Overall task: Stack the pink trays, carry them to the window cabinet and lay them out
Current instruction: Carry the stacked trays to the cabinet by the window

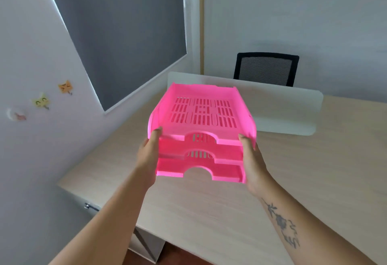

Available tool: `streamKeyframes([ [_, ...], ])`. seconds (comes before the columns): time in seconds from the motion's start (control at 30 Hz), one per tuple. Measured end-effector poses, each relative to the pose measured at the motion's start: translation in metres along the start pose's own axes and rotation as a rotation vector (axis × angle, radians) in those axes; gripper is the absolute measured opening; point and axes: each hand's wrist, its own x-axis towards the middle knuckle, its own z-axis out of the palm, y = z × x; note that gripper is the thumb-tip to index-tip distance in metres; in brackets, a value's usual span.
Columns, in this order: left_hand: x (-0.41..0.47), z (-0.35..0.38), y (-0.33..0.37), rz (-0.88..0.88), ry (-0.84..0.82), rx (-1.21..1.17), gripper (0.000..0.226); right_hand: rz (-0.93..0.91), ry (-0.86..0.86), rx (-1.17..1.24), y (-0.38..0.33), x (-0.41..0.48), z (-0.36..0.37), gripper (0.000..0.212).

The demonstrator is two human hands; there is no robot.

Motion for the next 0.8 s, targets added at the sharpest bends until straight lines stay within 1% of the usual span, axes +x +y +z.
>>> streamKeyframes([
  [0.13, -0.067, -0.034, 0.009, 0.083, 0.172, -0.03, 0.05, 0.004, -0.188, -0.005, -0.008, -0.033, 0.013, 0.066],
  [0.2, -0.106, -0.058, 0.014, 0.101, 0.252, -0.036, 0.055, 0.004, -0.28, -0.01, -0.012, -0.056, 0.027, 0.067],
  [0.33, -0.191, -0.115, 0.025, 0.15, 0.432, -0.032, 0.068, 0.0, -0.465, -0.003, -0.018, -0.118, 0.065, 0.055],
  [0.37, -0.215, -0.13, 0.027, 0.168, 0.482, -0.04, 0.067, 0.005, -0.513, 0.001, -0.018, -0.135, 0.077, 0.052],
  [0.43, -0.264, -0.156, 0.032, 0.215, 0.562, -0.068, 0.057, 0.013, -0.608, 0.001, -0.018, -0.171, 0.102, 0.049],
  [0.5, -0.314, -0.184, 0.032, 0.283, 0.613, -0.096, 0.048, 0.001, -0.722, -0.016, -0.017, -0.21, 0.128, 0.051],
  [0.53, -0.337, -0.199, 0.031, 0.311, 0.644, -0.102, 0.047, -0.006, -0.777, -0.025, -0.017, -0.229, 0.141, 0.053],
  [0.6, -0.385, -0.228, 0.028, 0.36, 0.699, -0.107, 0.049, -0.015, -0.883, -0.036, -0.017, -0.268, 0.168, 0.054],
  [0.77, -0.493, -0.299, 0.015, 0.443, 0.833, -0.181, 0.061, -0.043, -1.124, -0.044, -0.008, -0.371, 0.233, 0.047],
  [0.8, -0.513, -0.313, 0.013, 0.46, 0.847, -0.19, 0.06, -0.05, -1.172, -0.039, -0.004, -0.392, 0.245, 0.046],
])
